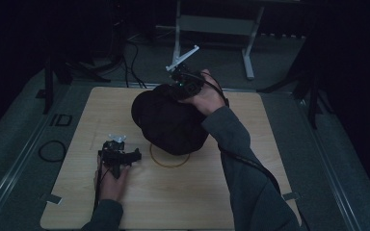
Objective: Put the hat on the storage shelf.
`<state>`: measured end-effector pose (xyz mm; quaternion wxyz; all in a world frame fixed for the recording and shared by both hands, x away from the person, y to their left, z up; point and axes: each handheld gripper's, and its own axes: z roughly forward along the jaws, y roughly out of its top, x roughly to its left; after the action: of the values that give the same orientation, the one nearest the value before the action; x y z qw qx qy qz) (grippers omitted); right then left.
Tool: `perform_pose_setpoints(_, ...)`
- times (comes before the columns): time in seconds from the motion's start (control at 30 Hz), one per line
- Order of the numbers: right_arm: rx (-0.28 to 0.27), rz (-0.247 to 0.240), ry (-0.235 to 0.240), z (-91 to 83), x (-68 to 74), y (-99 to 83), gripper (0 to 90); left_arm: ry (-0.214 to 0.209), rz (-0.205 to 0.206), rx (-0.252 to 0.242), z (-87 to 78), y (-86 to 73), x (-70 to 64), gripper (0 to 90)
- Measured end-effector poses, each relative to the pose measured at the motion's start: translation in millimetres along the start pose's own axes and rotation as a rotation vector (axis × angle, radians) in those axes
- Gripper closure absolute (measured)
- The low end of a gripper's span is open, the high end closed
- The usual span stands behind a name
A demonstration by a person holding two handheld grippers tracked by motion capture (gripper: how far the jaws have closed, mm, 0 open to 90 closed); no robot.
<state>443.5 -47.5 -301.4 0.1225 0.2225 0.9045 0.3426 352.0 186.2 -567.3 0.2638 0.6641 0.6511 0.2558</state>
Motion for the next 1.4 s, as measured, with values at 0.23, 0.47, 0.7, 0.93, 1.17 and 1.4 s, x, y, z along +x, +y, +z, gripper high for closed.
perform_pose_setpoints(0.23, -0.017, 0.06, 0.013, 0.8, -4.6, -3.0, 42.4, 0.0, 0.001, 0.002, -0.2, 0.0, 0.0, 1.2)
perform_pose_setpoints(0.47, 0.004, 0.129, 0.01, -0.2, -9.8, -7.6, 25.0, -0.001, 0.002, 0.002, -0.2, 0.0, 0.0, 1.2)
perform_pose_setpoints(0.7, -0.014, 0.164, 0.033, -9.2, -16.6, -16.6, 21.4, -0.001, 0.002, 0.002, -0.2, 0.0, 0.0, 1.2)
perform_pose_setpoints(0.93, -0.028, 0.18, 0.005, -25.8, -27.8, -31.2, 19.9, -0.001, -0.002, -0.001, 0.0, 0.0, -0.2, 1.2)
perform_pose_setpoints(1.17, -0.005, 0.279, -0.051, -35.9, -48.1, -61.5, 21.9, -0.001, -0.002, -0.001, 0.0, -0.1, -0.3, 1.2)
perform_pose_setpoints(1.4, -0.043, 0.435, -0.076, -40.5, -66.5, -98.8, 30.5, -0.001, -0.002, -0.001, 0.0, 0.0, -0.2, 1.2)
